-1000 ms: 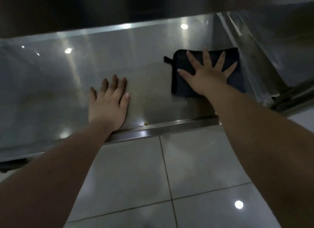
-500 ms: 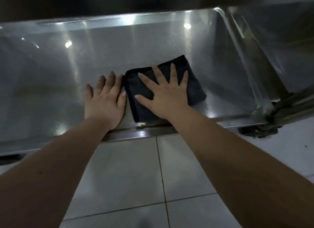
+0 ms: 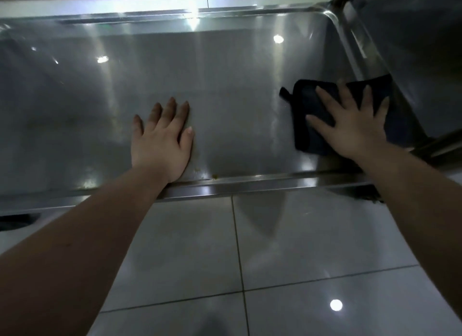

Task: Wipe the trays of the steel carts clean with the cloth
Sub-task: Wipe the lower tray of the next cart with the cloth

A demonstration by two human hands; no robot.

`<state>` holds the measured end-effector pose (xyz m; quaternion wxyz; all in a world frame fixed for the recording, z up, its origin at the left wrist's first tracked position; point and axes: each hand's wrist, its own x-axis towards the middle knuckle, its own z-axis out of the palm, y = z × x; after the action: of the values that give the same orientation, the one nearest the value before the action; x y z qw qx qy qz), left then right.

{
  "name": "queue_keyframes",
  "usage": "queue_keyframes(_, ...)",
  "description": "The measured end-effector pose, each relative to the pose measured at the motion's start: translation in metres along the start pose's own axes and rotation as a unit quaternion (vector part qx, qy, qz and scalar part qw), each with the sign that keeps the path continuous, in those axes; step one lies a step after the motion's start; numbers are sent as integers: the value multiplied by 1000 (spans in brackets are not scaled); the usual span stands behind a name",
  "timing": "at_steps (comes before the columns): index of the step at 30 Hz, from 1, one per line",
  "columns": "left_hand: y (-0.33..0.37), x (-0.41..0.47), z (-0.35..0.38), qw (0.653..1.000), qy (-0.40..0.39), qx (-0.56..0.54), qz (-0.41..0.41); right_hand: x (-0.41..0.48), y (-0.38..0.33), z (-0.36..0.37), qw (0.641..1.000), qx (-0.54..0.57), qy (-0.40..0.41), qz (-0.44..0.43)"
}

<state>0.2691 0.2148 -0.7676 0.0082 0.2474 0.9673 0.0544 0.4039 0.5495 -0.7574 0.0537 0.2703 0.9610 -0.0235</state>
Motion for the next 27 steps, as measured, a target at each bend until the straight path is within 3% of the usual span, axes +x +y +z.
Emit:
queue_keyframes(5, 0, 0, 4, 1000, 2, 16, 6, -37, -3, 14, 999, -17, -1, 35)
queue_keyframes(8, 0, 1, 5, 1000, -5, 18, 12, -42, -39, 16, 999, 4, 4, 50)
queue_keyframes(12, -1, 0, 5, 1000, -3, 7, 13, -64, -142, 25, 998, 22, 29, -44)
queue_keyframes(15, -2, 0, 3, 1000, -1, -3, 8, -67, -172, 25, 996, 41, 13, -74)
queue_keyframes(20, 2, -1, 0, 1000, -5, -8, 11, -52, -97, 22, 998, 36, 34, -46)
queue_keyframes(23, 0, -2, 1, 1000, 0, -13, 10, -43, -31, 14, 999, 33, 10, 24)
queue_keyframes(27, 0, -3, 3, 1000, 1, -5, 11, -46, 7, 9, 999, 28, -12, 31)
